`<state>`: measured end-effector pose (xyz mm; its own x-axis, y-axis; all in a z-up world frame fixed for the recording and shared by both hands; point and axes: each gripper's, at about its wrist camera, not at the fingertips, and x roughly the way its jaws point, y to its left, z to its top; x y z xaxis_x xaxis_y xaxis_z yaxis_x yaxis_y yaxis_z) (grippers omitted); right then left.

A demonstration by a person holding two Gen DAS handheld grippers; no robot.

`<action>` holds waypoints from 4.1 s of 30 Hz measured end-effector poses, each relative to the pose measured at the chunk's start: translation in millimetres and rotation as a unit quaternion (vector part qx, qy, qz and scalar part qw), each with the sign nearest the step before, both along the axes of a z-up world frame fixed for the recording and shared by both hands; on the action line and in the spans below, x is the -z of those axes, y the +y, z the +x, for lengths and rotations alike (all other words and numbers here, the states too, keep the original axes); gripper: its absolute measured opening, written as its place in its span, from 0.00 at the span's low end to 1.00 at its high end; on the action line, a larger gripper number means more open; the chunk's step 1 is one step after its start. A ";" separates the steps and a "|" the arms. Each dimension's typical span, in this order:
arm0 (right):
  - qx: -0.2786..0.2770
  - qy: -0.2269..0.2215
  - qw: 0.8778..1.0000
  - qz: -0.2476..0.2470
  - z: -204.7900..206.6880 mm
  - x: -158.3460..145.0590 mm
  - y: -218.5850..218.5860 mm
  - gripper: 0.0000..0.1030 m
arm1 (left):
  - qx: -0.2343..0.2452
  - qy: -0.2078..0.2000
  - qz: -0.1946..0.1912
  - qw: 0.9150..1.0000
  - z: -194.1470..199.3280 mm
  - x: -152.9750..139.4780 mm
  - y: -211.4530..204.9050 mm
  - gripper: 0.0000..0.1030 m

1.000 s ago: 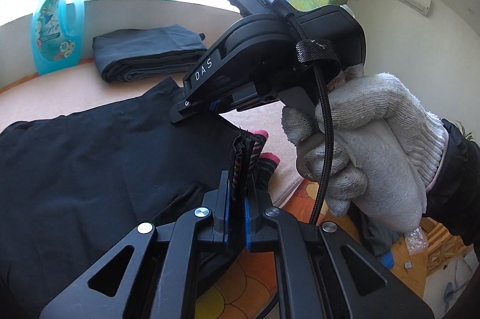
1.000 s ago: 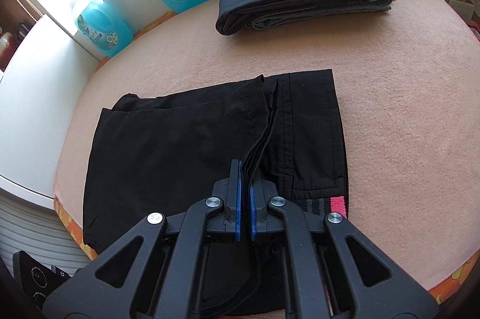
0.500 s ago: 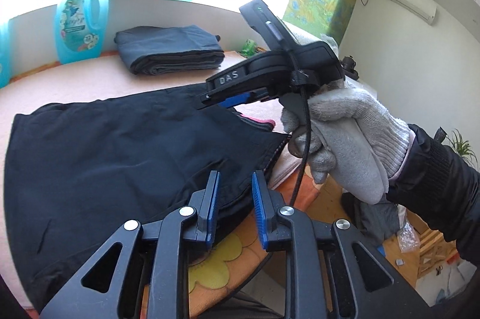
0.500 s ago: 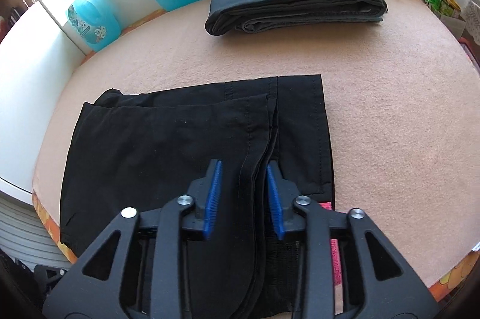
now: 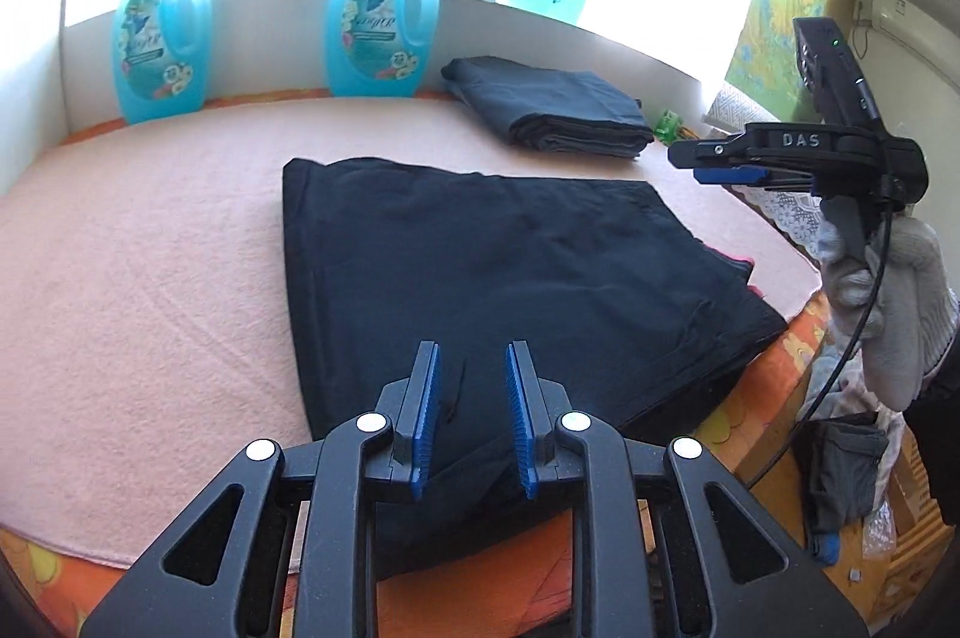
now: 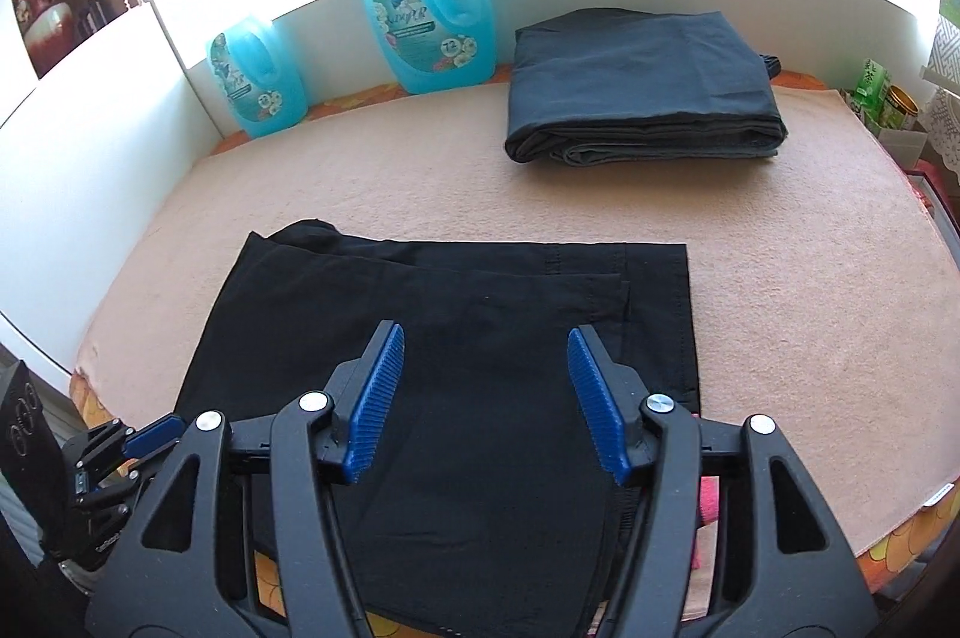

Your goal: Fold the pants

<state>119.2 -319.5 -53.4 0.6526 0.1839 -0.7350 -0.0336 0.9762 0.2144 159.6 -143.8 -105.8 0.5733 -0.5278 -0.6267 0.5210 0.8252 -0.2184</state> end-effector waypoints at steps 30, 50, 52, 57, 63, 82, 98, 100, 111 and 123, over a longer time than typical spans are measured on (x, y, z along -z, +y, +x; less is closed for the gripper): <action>-0.154 0.207 0.964 -0.069 139.7 74.0 239.2 0.58 | -0.035 0.018 -0.061 0.997 -13.8 20.8 54.8 0.20; -0.153 0.199 0.962 -0.105 132.7 68.2 247.8 0.10 | -0.061 0.054 -0.082 0.993 2.9 23.0 65.9 0.48; -0.151 0.193 0.966 -0.082 135.5 64.9 236.6 0.07 | -0.059 0.056 -0.079 0.994 4.1 22.3 62.2 0.48; -0.145 0.172 0.974 -0.032 129.1 45.0 215.1 0.05 | -0.059 0.061 -0.074 0.994 9.1 22.9 55.7 0.48; -0.143 0.145 0.979 0.001 121.3 21.0 199.0 0.05 | -0.056 0.052 -0.091 0.993 8.6 18.5 50.2 0.20; -0.098 0.066 0.989 0.085 90.9 -39.9 105.6 0.04 | 0.036 -0.034 -0.121 0.991 -8.8 -39.2 -2.8 0.11; -0.010 0.037 0.995 0.088 48.1 -45.0 -18.2 0.04 | 0.144 -0.035 -0.114 0.982 -1.4 -49.9 -106.6 0.11; 0.004 0.041 0.995 0.088 45.7 -40.6 -37.2 0.04 | 0.157 -0.029 -0.113 0.981 0.1 -47.4 -118.8 0.11; 0.050 0.069 0.991 0.101 46.8 -0.5 -115.2 0.04 | 0.215 -0.020 -0.075 0.974 5.1 -39.1 -187.6 0.11; 0.073 0.107 0.984 0.126 43.6 56.1 -148.5 0.04 | 0.230 0.025 -0.053 0.971 6.5 -9.2 -208.8 0.11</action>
<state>162.8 -468.1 -109.5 0.5206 0.2948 -0.8013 0.1745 0.8819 0.4379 166.1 -352.7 -96.6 0.2317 -0.7848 -0.5748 0.8163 0.4782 -0.3239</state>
